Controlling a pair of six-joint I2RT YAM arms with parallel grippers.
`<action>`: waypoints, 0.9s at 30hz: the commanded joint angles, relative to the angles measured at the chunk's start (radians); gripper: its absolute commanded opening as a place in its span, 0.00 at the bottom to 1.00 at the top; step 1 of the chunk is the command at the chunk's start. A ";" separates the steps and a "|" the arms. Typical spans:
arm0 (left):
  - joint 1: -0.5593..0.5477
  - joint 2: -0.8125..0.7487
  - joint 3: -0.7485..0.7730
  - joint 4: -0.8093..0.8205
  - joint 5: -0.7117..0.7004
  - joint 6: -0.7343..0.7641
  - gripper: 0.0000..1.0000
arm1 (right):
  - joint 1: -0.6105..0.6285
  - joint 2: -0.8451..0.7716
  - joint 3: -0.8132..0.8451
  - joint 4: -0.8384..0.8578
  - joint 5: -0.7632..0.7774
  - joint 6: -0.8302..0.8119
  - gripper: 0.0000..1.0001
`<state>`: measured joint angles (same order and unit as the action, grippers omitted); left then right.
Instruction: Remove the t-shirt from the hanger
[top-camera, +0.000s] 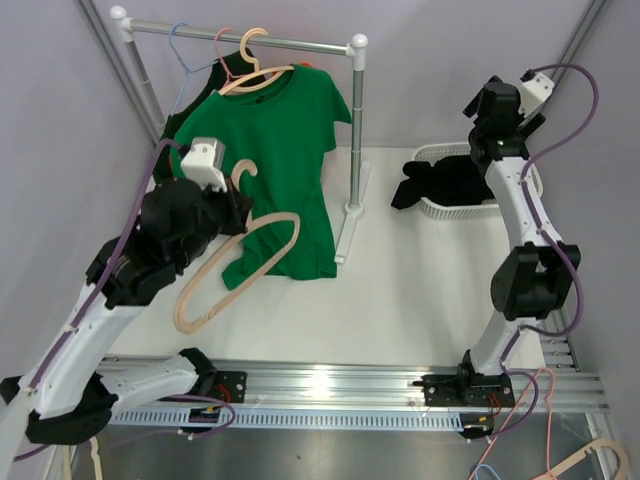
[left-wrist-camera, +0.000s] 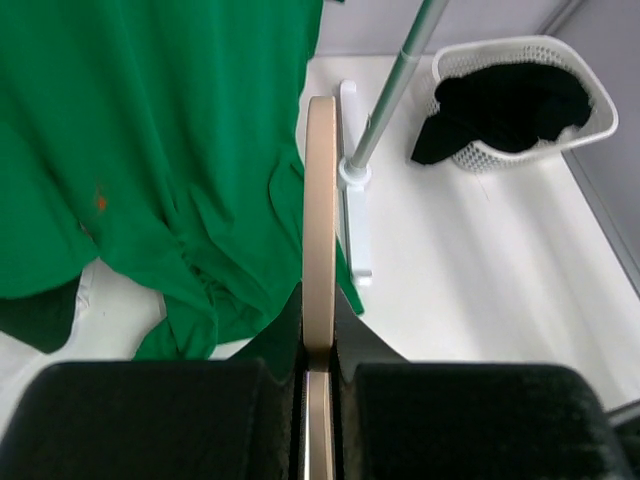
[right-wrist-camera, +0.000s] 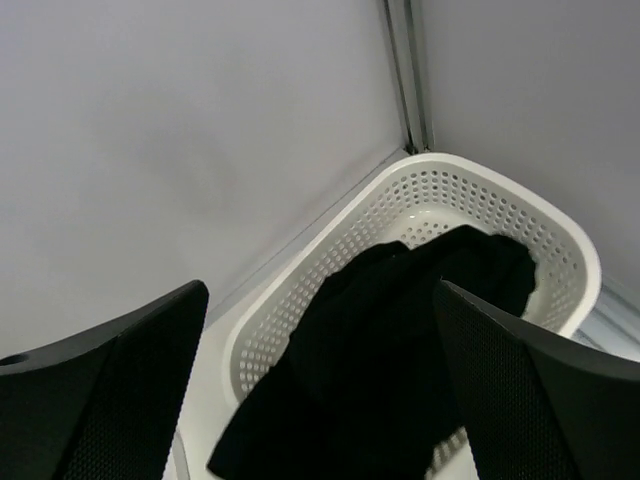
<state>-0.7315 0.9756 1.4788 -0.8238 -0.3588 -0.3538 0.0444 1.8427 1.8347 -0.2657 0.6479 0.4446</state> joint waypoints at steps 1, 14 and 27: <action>0.047 0.067 0.125 0.084 0.052 0.050 0.01 | 0.031 -0.210 -0.057 0.080 -0.080 -0.107 0.99; 0.066 0.395 0.306 0.544 -0.040 0.352 0.01 | 0.166 -0.737 -0.497 0.077 -0.292 -0.139 1.00; 0.116 0.880 0.900 0.480 -0.039 0.363 0.01 | 0.322 -0.961 -0.655 -0.007 -0.197 -0.244 1.00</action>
<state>-0.6422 1.8282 2.2650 -0.3565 -0.4152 0.0078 0.3641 0.9421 1.1629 -0.2634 0.4133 0.2455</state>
